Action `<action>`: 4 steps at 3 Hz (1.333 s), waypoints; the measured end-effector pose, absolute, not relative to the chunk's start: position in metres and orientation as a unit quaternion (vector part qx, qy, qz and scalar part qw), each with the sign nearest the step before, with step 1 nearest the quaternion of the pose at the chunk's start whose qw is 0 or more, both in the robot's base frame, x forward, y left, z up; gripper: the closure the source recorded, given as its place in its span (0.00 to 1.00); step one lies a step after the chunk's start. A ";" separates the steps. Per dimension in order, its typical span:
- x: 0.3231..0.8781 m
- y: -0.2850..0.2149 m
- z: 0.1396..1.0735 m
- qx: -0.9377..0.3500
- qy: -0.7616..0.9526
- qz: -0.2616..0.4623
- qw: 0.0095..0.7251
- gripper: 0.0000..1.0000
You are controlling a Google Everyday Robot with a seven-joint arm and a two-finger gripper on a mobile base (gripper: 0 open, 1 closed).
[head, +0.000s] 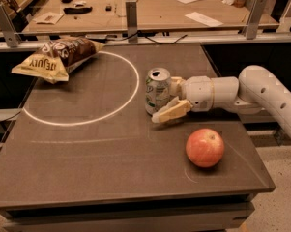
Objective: Place 7up can upright
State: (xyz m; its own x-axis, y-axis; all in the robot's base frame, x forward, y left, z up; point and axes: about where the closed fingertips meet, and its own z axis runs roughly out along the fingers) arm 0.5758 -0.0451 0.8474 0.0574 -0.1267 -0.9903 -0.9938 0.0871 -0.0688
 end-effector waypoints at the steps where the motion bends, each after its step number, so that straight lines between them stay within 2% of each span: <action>1: 0.576 -0.055 0.851 -0.526 0.541 0.415 0.509 0.00; 3: 0.572 -0.100 0.877 -0.516 0.551 0.398 0.522 0.00; 4: 0.572 -0.100 0.877 -0.516 0.550 0.398 0.522 0.00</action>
Offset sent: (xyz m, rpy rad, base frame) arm -0.0005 -0.0497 0.0182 -0.0606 -0.0523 -0.0898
